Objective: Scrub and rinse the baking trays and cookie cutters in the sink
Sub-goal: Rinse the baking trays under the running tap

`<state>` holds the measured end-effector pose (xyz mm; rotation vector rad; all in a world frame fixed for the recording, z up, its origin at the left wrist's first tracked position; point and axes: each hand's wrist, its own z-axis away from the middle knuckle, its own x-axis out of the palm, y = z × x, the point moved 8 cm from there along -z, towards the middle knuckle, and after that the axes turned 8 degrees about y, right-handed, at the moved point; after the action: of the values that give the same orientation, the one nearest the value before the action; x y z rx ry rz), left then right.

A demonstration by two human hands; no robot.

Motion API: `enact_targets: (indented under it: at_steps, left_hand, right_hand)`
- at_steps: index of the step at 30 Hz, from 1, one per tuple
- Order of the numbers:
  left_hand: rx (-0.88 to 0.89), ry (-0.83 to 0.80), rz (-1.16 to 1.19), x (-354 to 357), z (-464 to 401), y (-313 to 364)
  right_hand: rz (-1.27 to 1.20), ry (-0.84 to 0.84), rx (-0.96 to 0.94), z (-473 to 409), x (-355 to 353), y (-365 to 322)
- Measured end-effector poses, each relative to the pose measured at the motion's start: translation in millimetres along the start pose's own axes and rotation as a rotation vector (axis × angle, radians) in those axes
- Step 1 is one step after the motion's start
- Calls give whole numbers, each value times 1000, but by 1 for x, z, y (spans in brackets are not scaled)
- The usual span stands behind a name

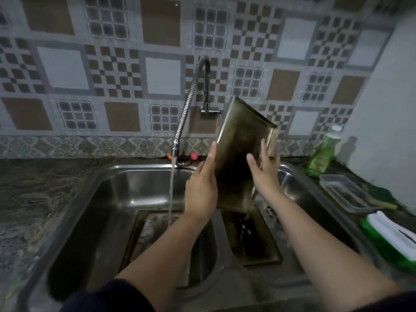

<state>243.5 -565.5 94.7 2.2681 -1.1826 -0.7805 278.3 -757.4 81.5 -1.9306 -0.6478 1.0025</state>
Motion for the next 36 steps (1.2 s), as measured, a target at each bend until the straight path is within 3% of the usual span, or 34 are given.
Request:
enact_targets:
  at_steps: [4,6,8,12,14,18,22,36]
  left_hand:
    - [-307,-103,299,52,35,-5]
    - [-398,-212,313,74,55,-5]
    - [-433,-365,166,94,74,-16]
    - [-464,-736,-459,107,113,-68]
    - [-468,-860,-614,107,133,-81]
    - [-383,-862,-779,109,142,-87]
    - [-345,-833,-858,113,139,-91]
    - [-307,-858,-848,117,136,-98]
  right_hand:
    - [63,-55,99,-10,-23,60]
    - [212,-113,108,-14,-29,94]
    - [369,-162,100,-19,-33,127]
    - [566,-292,144,-18,-33,193]
    - [664,-360,166,-12,-28,221]
    - [756,-506,241,0,-5,259]
    - [757,-535,261,1,20,270]
    - [939,-631,276,3,40,267]
